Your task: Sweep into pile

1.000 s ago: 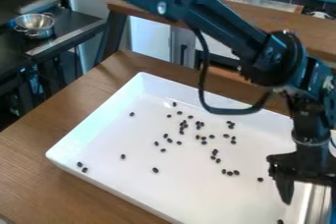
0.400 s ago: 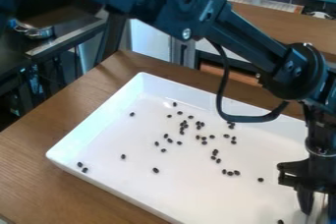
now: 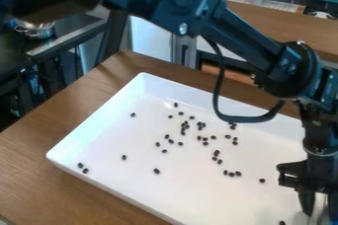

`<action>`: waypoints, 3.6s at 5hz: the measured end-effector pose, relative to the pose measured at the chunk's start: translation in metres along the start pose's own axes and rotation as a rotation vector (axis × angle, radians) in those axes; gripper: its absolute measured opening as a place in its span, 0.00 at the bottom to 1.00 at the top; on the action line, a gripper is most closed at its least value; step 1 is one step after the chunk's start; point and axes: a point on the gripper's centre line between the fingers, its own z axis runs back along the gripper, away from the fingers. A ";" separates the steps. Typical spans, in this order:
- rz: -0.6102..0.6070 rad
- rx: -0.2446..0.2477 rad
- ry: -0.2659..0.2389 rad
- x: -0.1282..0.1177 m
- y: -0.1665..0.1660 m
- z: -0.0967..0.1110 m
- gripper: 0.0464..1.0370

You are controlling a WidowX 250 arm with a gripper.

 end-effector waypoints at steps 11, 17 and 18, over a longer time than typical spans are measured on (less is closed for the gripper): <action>0.130 0.288 -0.056 -0.035 0.229 0.089 0.32; 0.105 -0.046 -0.023 0.024 0.016 0.037 0.32; 0.157 -0.010 -0.043 0.043 0.039 0.023 0.32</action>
